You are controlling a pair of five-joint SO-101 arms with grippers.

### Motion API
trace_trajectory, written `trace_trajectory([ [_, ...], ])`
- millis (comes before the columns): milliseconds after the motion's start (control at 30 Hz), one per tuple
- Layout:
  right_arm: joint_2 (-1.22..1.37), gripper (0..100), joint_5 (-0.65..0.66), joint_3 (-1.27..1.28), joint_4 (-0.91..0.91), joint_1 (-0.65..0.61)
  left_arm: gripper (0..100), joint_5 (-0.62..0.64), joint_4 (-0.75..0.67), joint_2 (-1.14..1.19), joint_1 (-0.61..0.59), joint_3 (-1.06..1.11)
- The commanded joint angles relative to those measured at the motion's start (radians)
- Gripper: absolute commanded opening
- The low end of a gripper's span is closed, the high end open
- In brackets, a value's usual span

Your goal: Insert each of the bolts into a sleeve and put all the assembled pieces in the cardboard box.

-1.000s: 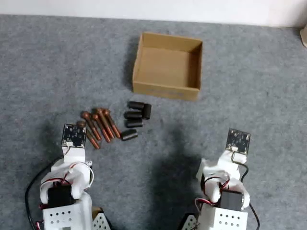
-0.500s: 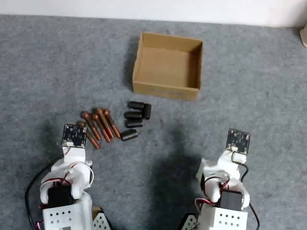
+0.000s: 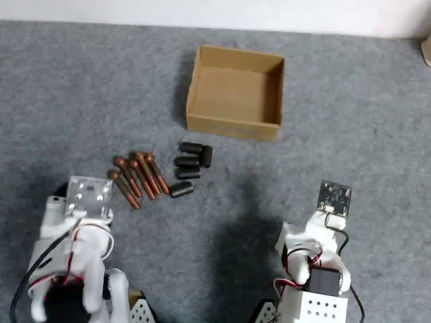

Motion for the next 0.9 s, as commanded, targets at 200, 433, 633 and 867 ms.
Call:
trace_trajectory([
  [200, -0.007, 0.5, 0.011, 0.148, -0.041, -0.150, 1, 0.012, -0.083, 0.059, 0.133, -0.054],
  [433, -0.007, 0.5, 0.014, 0.148, -0.061, -0.237, 1, 0.210, -0.302, 0.522, 0.005, -0.076],
  [633, -0.007, 0.5, 0.012, 0.148, -0.170, -0.239, 1, 0.272, -0.316, 0.975, 0.005, -0.202],
  [867, -0.007, 0.5, 0.014, 0.148, -0.211, -0.234, 1, 0.273, -0.439, 1.061, 0.004, -0.151],
])
